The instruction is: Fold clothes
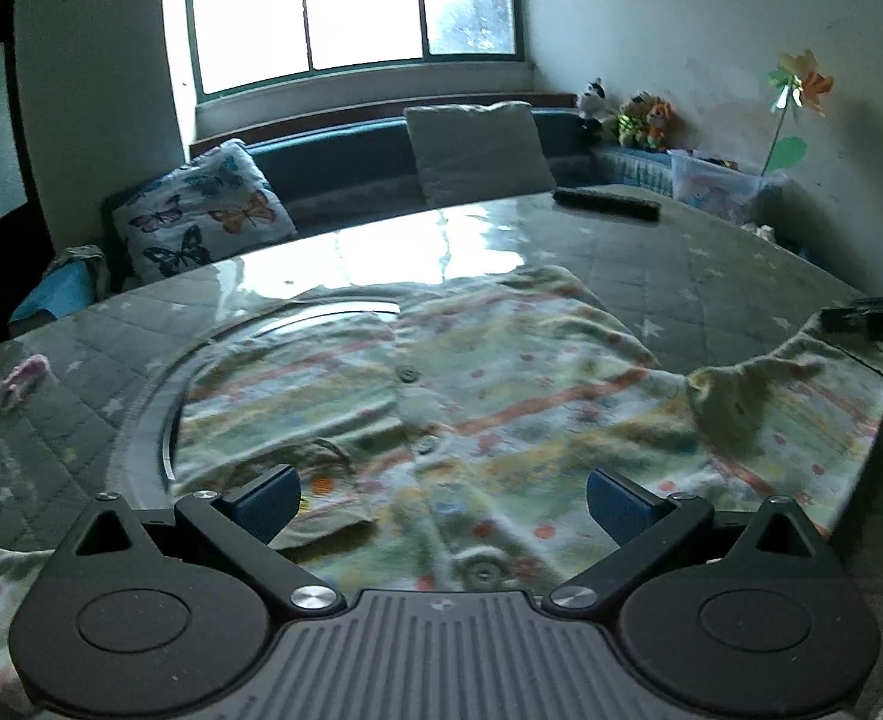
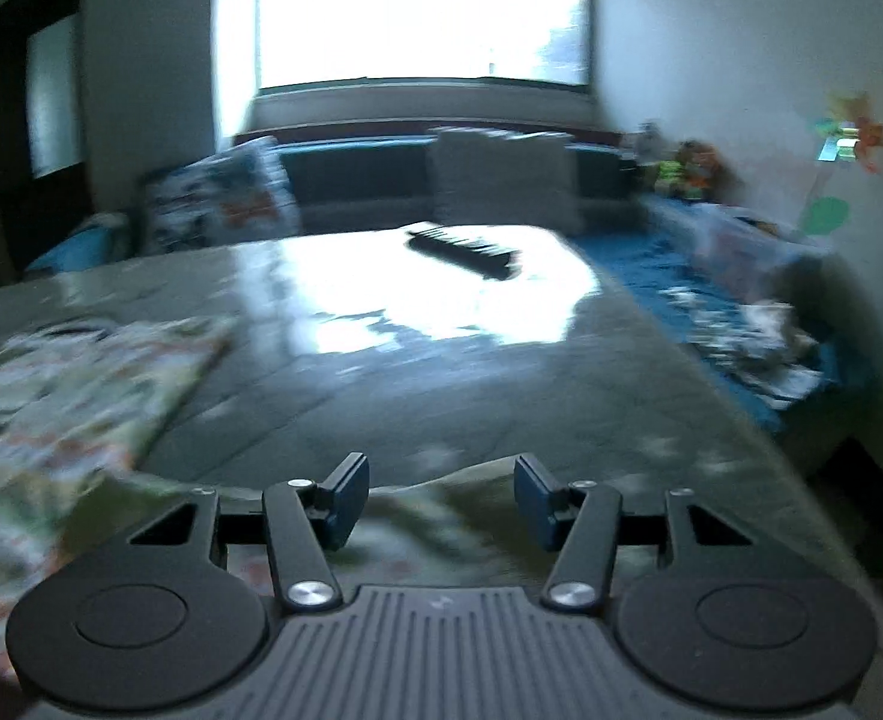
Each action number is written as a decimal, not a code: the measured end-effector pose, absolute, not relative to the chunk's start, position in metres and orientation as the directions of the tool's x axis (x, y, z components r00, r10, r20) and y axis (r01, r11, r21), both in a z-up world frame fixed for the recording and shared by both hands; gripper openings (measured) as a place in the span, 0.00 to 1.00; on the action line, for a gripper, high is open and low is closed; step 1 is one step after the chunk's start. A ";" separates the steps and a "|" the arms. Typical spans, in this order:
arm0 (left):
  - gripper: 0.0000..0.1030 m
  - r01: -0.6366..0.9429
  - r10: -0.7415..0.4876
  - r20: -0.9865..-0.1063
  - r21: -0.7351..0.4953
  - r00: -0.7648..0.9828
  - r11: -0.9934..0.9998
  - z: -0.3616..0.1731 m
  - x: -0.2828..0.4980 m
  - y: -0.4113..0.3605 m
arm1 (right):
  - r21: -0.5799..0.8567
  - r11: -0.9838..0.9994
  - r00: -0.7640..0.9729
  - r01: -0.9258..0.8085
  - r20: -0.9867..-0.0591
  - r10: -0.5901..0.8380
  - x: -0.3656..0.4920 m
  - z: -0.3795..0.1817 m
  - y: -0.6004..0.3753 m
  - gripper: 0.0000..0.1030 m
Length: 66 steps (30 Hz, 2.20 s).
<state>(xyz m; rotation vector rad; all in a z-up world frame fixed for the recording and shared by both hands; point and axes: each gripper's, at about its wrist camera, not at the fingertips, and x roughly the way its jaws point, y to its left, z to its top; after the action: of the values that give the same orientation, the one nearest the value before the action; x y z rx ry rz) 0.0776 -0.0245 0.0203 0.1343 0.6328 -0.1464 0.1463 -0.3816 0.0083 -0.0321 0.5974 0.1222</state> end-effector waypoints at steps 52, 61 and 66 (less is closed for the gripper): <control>1.00 0.163 -0.040 -0.603 0.152 0.797 0.975 0.009 0.064 -0.015 | 0.177 0.978 0.809 0.110 -0.587 0.015 0.100 0.004 -0.428 0.09; 1.00 0.130 -0.030 -0.597 0.126 0.801 0.983 0.006 0.051 0.004 | 0.302 0.941 0.850 -0.152 -0.446 0.281 0.091 0.075 -0.373 0.08; 1.00 0.108 -0.029 -0.586 0.101 0.810 0.989 0.006 0.042 0.017 | 0.299 0.899 0.812 -0.322 -0.402 0.424 0.094 0.103 -0.319 0.08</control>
<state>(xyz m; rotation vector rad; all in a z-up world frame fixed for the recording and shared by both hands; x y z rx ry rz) 0.0417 0.0172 0.0061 0.1317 0.6230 -0.0734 0.0942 -0.3190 0.1034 0.2220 0.4789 0.4016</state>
